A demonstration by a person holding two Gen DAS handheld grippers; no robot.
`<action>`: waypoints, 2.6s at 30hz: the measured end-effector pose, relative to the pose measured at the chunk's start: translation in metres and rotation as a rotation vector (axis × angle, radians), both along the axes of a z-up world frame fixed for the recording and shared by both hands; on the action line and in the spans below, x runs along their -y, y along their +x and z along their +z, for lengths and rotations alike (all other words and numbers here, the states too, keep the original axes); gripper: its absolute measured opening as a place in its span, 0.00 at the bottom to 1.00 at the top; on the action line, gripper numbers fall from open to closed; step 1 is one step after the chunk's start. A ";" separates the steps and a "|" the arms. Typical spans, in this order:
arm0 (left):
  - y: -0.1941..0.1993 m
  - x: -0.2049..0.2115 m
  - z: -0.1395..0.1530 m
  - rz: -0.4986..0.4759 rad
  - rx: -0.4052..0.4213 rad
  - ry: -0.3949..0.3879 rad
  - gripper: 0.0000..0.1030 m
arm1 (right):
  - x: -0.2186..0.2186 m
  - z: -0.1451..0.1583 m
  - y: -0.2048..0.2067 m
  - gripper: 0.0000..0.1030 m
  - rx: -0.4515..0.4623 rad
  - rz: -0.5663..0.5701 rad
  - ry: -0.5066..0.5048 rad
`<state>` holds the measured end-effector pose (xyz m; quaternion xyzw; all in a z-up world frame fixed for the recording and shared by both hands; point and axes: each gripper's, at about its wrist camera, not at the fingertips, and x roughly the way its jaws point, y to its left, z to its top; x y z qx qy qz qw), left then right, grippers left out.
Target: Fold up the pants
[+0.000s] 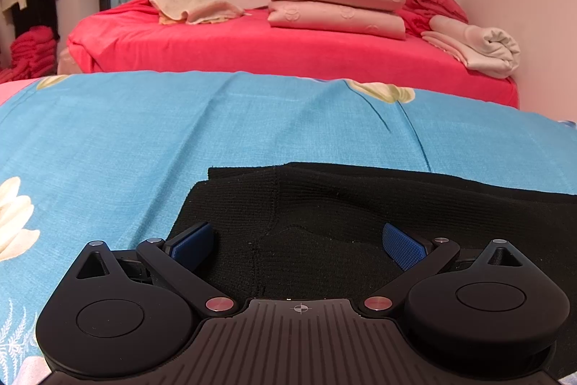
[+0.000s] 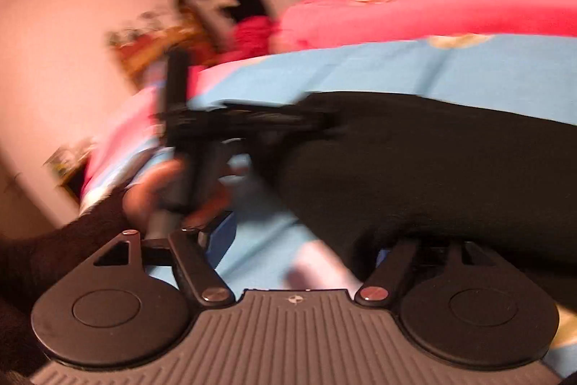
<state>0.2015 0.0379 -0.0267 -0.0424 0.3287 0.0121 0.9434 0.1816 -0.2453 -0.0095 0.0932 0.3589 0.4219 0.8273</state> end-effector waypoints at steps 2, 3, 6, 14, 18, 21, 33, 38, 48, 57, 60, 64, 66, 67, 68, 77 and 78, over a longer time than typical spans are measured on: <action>0.000 0.000 0.000 0.000 0.000 0.000 1.00 | 0.017 -0.007 0.021 0.64 -0.123 -0.142 0.109; 0.000 0.000 0.000 0.000 0.000 0.000 1.00 | 0.021 -0.011 0.026 0.67 -0.179 -0.183 0.171; 0.000 0.000 0.000 -0.001 0.000 0.000 1.00 | -0.002 -0.009 0.009 0.76 -0.182 0.046 0.118; 0.000 0.000 0.000 -0.004 -0.002 -0.003 1.00 | 0.012 0.023 -0.045 0.73 0.056 -0.022 -0.128; 0.000 -0.001 0.000 -0.004 -0.002 -0.002 1.00 | 0.060 0.039 -0.052 0.85 0.183 -0.233 0.044; 0.000 -0.001 0.000 -0.004 -0.002 -0.003 1.00 | 0.063 0.017 -0.027 0.82 0.113 -0.363 0.101; 0.001 -0.001 0.000 -0.003 -0.001 -0.004 1.00 | 0.241 -0.030 0.025 0.22 -0.070 -0.867 0.193; 0.001 -0.001 0.000 -0.002 -0.001 -0.001 1.00 | 0.342 -0.028 0.010 0.00 -0.057 -1.165 0.141; 0.001 -0.001 0.000 -0.002 -0.001 -0.001 1.00 | 0.394 0.002 -0.075 0.60 -0.174 -1.470 0.178; 0.002 0.001 -0.001 0.007 -0.002 0.015 1.00 | 0.377 -0.026 -0.035 0.72 -0.219 -1.375 0.205; 0.001 0.003 -0.001 0.016 -0.001 0.035 1.00 | 0.381 -0.020 -0.031 0.77 -0.193 -1.364 0.220; 0.001 0.004 -0.001 0.018 -0.001 0.041 1.00 | 0.378 -0.017 -0.031 0.80 -0.159 -1.344 0.188; 0.001 0.004 -0.001 0.017 -0.001 0.041 1.00 | 0.375 -0.015 -0.028 0.82 -0.154 -1.341 0.171; 0.001 0.004 -0.001 0.017 -0.001 0.040 1.00 | 0.376 -0.013 -0.031 0.83 -0.154 -1.340 0.167; 0.001 0.004 -0.001 0.017 -0.001 0.040 1.00 | 0.375 -0.012 -0.029 0.84 -0.154 -1.340 0.164; 0.001 0.003 -0.001 0.018 -0.001 0.042 1.00 | 0.368 -0.008 -0.022 0.84 -0.117 -1.328 0.063; 0.001 0.004 -0.002 0.018 -0.002 0.042 1.00 | 0.367 -0.008 -0.020 0.84 -0.111 -1.322 0.048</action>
